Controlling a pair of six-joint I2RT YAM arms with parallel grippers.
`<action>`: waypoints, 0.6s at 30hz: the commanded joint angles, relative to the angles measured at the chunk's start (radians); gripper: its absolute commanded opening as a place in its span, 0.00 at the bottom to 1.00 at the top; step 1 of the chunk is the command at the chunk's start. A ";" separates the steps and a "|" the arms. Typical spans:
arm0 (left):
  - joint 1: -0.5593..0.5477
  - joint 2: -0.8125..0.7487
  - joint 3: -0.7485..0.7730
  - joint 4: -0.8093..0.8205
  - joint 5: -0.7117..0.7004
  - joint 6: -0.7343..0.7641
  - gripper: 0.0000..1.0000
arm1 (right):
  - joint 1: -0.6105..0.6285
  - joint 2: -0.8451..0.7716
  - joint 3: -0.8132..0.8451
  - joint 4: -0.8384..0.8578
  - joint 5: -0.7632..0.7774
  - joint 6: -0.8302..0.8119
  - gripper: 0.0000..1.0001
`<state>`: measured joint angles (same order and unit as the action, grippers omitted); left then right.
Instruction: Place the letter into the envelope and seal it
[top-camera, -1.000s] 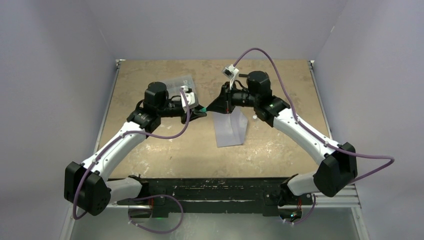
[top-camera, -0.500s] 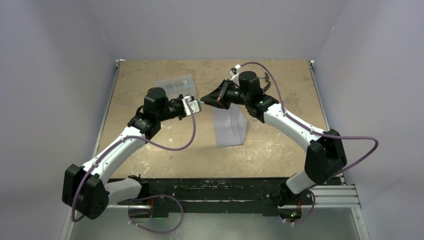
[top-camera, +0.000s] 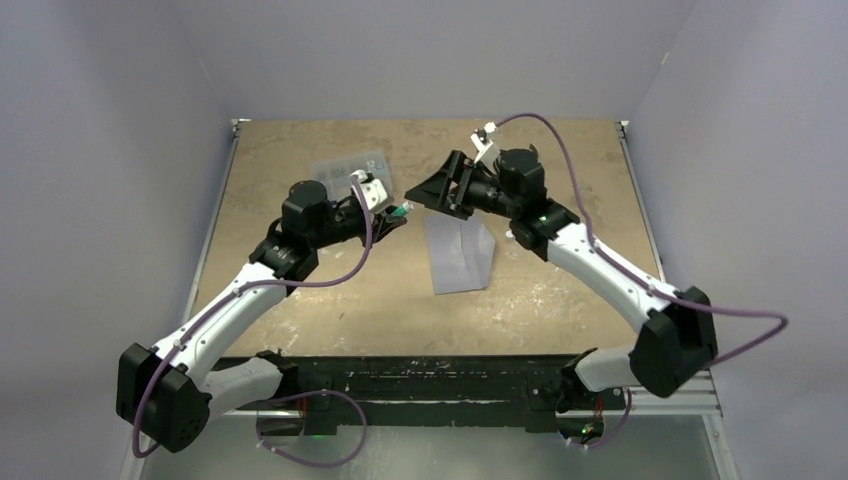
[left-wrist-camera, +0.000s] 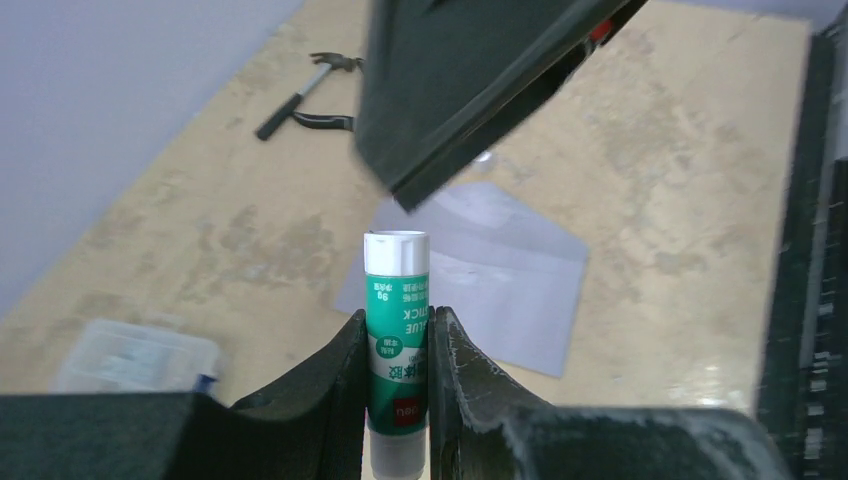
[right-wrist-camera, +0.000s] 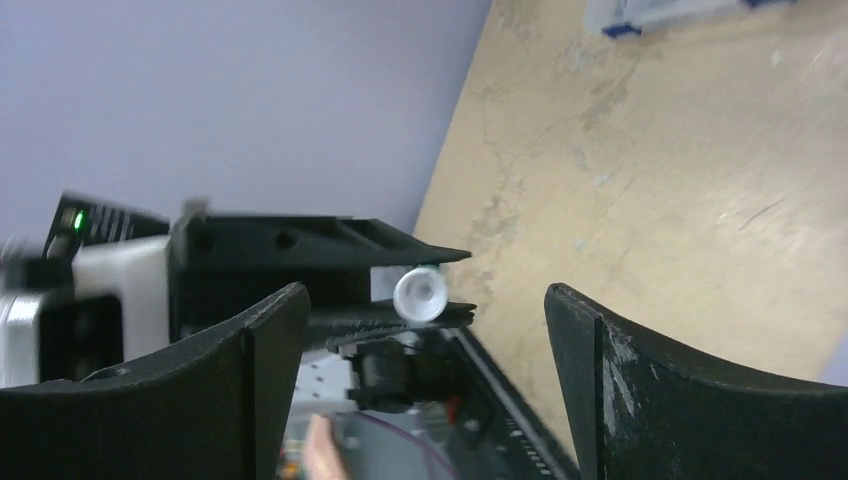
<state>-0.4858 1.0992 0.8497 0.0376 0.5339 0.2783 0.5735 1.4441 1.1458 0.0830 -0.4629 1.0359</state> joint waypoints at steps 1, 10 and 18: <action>-0.002 0.026 0.014 -0.001 0.142 -0.339 0.00 | -0.026 -0.152 -0.039 0.016 0.003 -0.420 0.88; 0.000 0.159 0.161 -0.171 0.462 -0.284 0.00 | -0.026 -0.168 0.035 -0.260 -0.327 -0.859 0.89; 0.000 0.180 0.189 -0.237 0.522 -0.181 0.00 | -0.026 -0.146 0.050 -0.344 -0.285 -0.931 0.79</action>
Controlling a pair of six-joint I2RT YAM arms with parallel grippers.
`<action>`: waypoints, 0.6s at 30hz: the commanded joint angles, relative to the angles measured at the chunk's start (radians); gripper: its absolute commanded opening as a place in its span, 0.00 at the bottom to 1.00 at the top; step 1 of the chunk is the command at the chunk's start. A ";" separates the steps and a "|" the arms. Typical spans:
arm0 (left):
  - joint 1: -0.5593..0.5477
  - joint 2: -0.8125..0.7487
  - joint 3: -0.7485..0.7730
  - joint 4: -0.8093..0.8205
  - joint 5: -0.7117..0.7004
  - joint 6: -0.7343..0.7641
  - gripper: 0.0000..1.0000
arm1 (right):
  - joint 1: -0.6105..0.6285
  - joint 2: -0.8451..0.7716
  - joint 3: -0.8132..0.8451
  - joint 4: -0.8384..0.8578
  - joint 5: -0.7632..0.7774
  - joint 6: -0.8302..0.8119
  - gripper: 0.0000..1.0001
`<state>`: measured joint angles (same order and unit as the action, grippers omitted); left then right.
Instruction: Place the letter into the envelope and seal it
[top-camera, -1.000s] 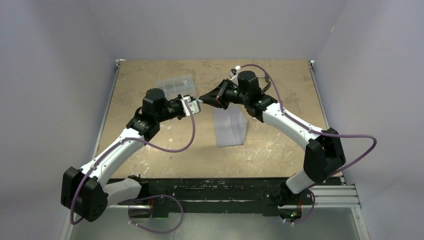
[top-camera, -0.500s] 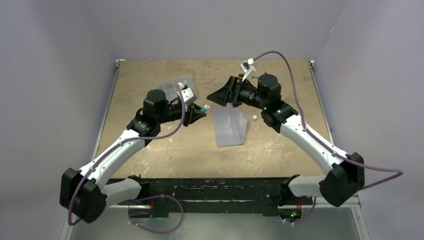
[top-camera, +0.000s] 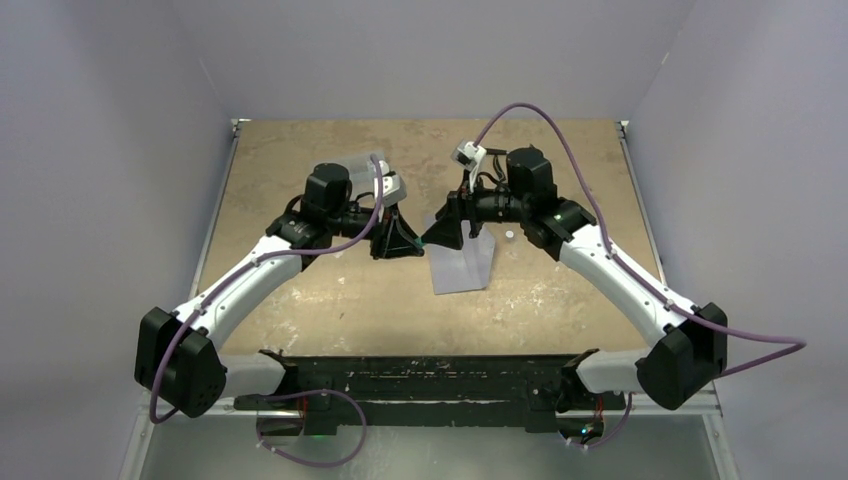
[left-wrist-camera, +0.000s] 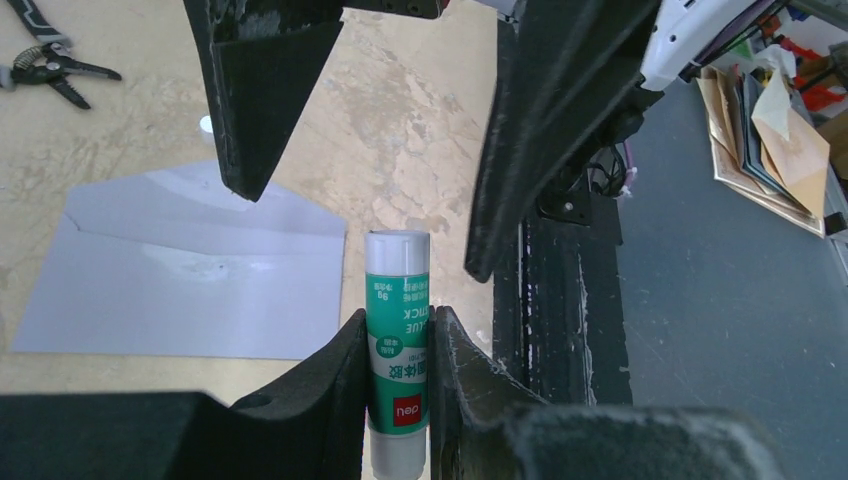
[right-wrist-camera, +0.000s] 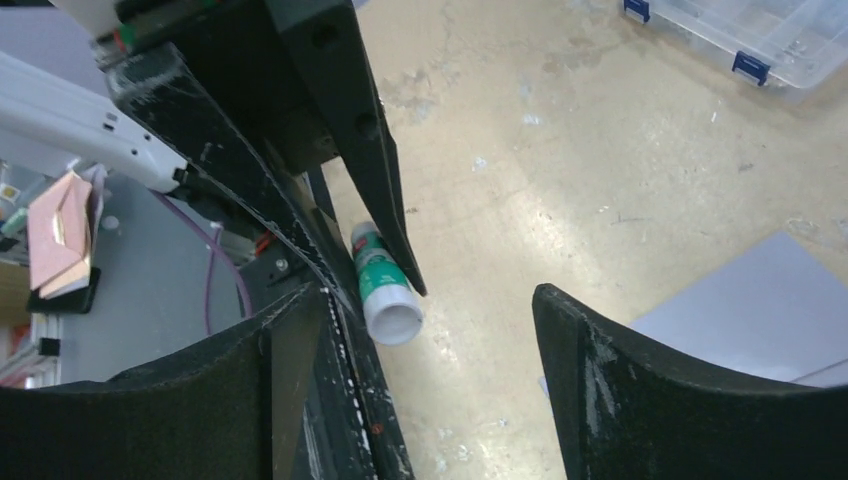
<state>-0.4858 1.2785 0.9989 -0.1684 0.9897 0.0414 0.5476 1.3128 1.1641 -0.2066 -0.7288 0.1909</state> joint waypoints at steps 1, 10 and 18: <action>0.000 -0.002 0.038 -0.031 0.062 0.060 0.00 | 0.000 -0.009 0.031 -0.056 -0.025 -0.087 0.75; 0.000 -0.036 0.014 0.043 -0.003 0.052 0.00 | 0.000 0.032 0.021 -0.028 -0.088 -0.034 0.45; 0.000 -0.049 -0.001 0.076 0.007 0.082 0.00 | 0.000 0.045 -0.008 0.082 -0.047 0.125 0.15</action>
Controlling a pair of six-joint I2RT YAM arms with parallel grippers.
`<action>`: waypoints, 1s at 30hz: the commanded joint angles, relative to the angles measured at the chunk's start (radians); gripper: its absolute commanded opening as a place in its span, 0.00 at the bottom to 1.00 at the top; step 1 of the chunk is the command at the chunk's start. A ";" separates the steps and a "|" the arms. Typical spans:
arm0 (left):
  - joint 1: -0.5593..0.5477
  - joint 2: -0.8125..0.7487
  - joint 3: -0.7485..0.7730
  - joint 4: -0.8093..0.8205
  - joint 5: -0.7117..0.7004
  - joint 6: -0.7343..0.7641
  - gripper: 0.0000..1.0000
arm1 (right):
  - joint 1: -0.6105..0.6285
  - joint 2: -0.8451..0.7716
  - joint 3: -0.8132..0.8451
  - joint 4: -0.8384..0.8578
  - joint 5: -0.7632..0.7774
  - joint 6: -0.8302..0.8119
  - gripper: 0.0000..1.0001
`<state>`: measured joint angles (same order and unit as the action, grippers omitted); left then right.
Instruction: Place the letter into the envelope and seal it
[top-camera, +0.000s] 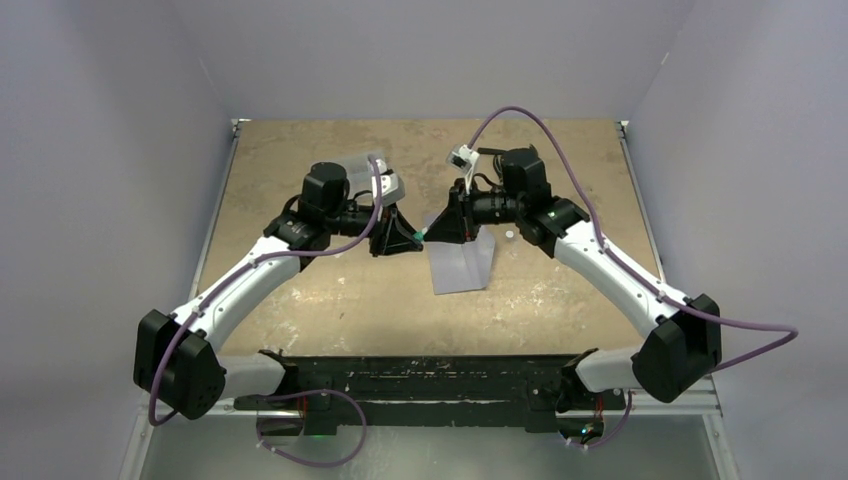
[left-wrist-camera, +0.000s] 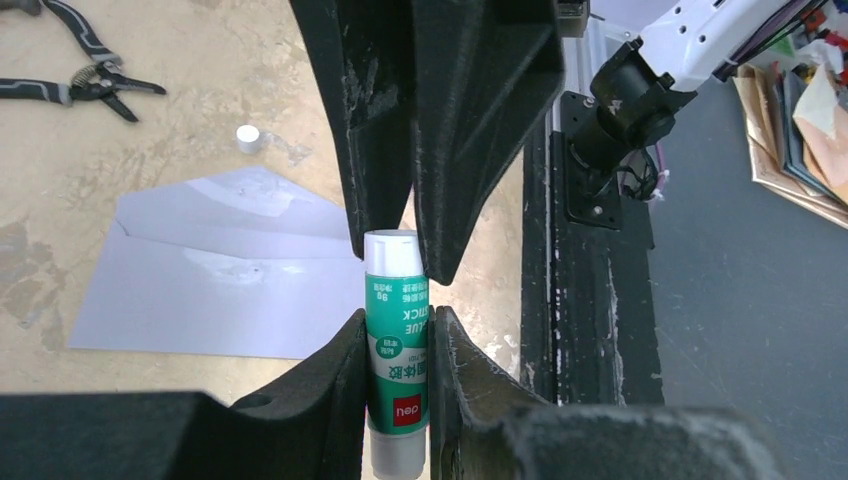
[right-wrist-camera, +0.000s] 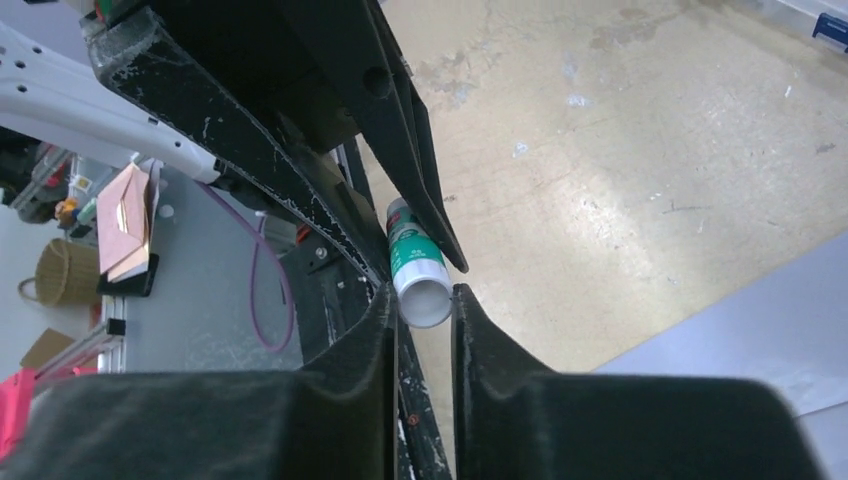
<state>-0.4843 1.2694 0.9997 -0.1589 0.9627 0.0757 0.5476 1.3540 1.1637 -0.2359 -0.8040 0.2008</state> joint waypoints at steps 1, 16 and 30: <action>-0.002 -0.042 -0.004 0.063 0.033 0.068 0.00 | 0.000 0.006 -0.020 0.147 0.065 0.170 0.09; -0.004 -0.010 0.035 0.009 -0.132 0.524 0.00 | 0.003 0.104 -0.011 0.333 0.390 0.885 0.26; -0.003 0.003 0.010 0.114 -0.200 0.369 0.00 | 0.025 0.079 -0.032 0.289 0.360 0.743 0.59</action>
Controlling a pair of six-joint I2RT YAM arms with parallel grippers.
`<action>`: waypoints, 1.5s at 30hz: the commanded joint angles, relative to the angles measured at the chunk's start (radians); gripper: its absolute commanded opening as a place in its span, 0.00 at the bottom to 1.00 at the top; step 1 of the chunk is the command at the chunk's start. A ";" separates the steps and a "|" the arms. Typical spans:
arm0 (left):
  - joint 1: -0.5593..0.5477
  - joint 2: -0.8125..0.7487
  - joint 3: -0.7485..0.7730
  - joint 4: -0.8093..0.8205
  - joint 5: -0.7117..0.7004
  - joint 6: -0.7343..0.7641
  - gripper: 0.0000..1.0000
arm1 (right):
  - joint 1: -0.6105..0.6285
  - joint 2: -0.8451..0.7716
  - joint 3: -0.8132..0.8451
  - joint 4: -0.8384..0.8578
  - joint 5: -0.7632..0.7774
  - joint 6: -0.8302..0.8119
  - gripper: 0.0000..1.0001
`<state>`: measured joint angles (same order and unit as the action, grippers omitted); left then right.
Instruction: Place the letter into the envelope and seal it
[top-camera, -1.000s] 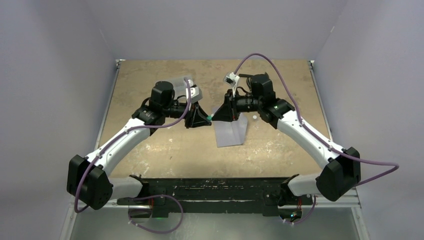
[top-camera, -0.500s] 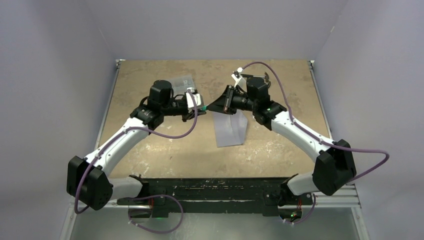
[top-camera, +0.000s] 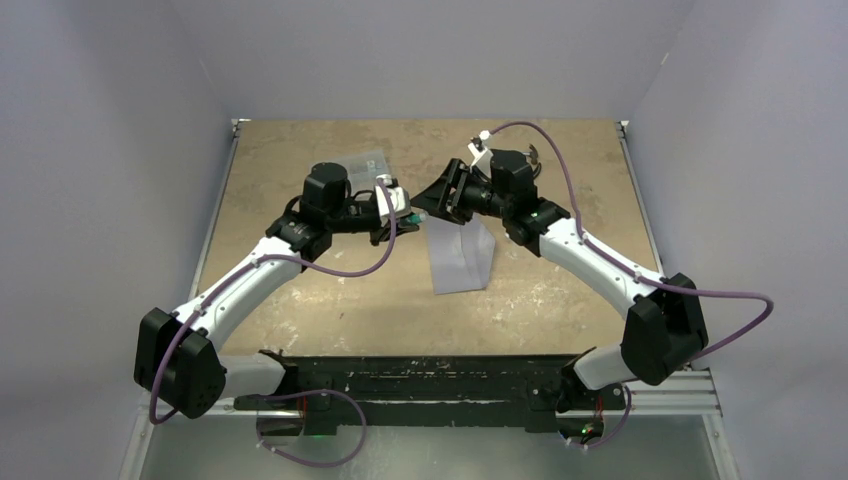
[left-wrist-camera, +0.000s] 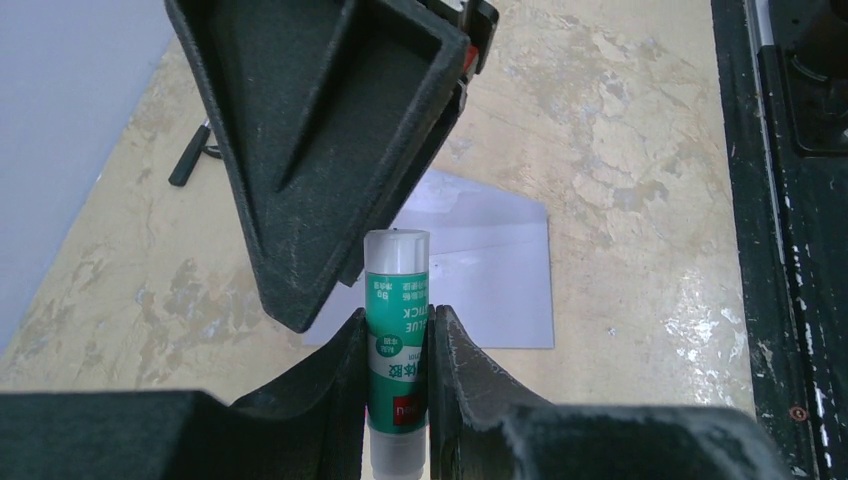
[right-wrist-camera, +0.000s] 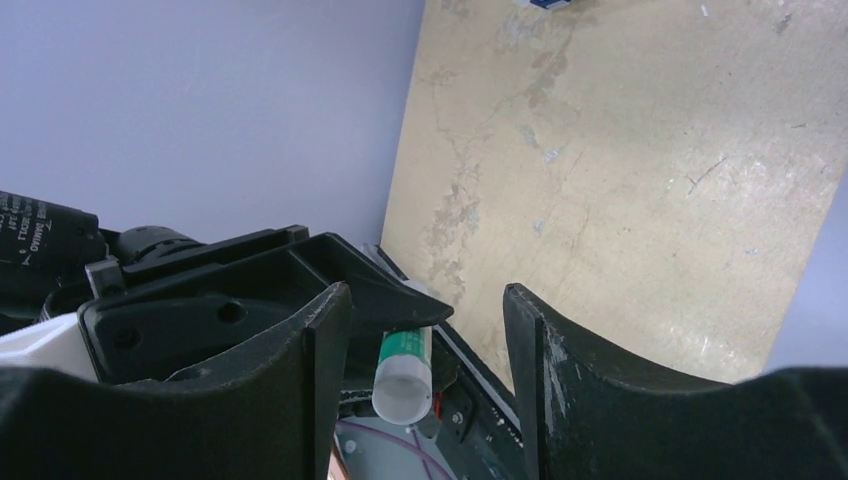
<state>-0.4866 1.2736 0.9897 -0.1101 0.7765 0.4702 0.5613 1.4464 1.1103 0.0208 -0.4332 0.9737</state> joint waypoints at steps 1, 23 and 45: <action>-0.001 0.007 0.024 0.065 -0.019 -0.029 0.00 | 0.012 -0.015 0.022 0.041 -0.015 -0.032 0.59; -0.001 0.020 0.054 0.094 -0.096 -0.133 0.00 | 0.013 0.003 0.040 0.055 -0.040 -0.106 0.25; 0.103 0.004 0.040 0.003 0.125 -0.231 0.68 | -0.012 -0.092 0.025 0.007 -0.037 -0.155 0.08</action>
<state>-0.3847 1.2430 0.9997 -0.0689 0.7490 0.1970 0.5541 1.3754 1.1126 0.0074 -0.4408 0.8364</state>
